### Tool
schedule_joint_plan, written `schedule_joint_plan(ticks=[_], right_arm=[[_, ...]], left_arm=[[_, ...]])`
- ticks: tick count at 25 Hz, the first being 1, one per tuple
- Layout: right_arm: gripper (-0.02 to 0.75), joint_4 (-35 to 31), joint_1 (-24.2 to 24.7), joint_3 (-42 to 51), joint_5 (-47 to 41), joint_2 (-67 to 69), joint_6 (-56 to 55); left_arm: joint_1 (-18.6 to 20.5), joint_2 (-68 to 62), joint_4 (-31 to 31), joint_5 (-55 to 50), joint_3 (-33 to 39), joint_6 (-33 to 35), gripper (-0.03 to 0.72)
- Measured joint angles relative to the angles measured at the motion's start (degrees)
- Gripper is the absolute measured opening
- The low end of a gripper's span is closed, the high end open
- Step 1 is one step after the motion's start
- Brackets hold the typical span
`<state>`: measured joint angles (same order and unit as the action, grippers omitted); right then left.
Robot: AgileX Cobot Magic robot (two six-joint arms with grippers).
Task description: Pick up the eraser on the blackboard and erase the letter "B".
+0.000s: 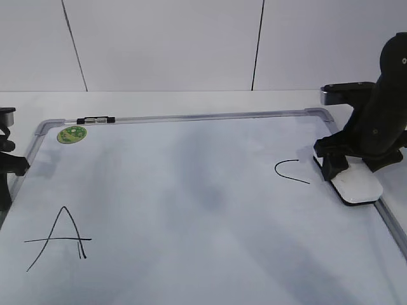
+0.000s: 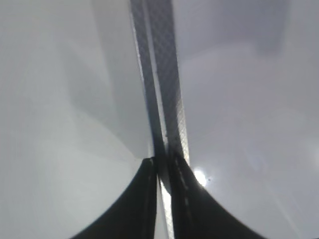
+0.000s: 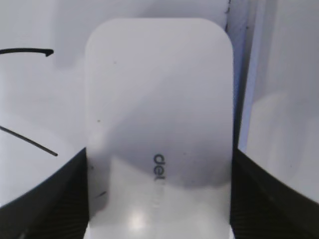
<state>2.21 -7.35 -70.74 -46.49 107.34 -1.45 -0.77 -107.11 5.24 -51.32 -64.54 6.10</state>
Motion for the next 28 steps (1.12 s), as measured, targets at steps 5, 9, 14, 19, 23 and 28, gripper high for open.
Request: schedule_joint_plan(ticks=[5,9,14,19,23,28], right_arm=[[0.549,-0.7,0.0,0.0,-0.3,0.0,0.0],[0.552,-4.6,0.0,0.0,-0.3,0.0,0.6],[0.552,-4.3,0.0,0.0,-0.3,0.0,1.0],[0.552,-1.6,0.0,0.0,-0.3,0.0,1.1],[0.553,-1.5,0.0,0.0,-0.3,0.0,1.1],[0.553,-1.3,0.0,0.0,-0.3,0.0,1.4]], left_arm=[[0.0,0.0,0.2,0.0,0.0,0.0,0.038],[0.0,0.0,0.2,0.0,0.0,0.0,0.038],[0.0,0.0,0.2,0.0,0.0,0.0,0.038],[0.0,0.0,0.2,0.0,0.0,0.0,0.038],[0.0,0.0,0.2,0.0,0.0,0.0,0.038],[0.0,0.0,0.2,0.0,0.0,0.0,0.038]])
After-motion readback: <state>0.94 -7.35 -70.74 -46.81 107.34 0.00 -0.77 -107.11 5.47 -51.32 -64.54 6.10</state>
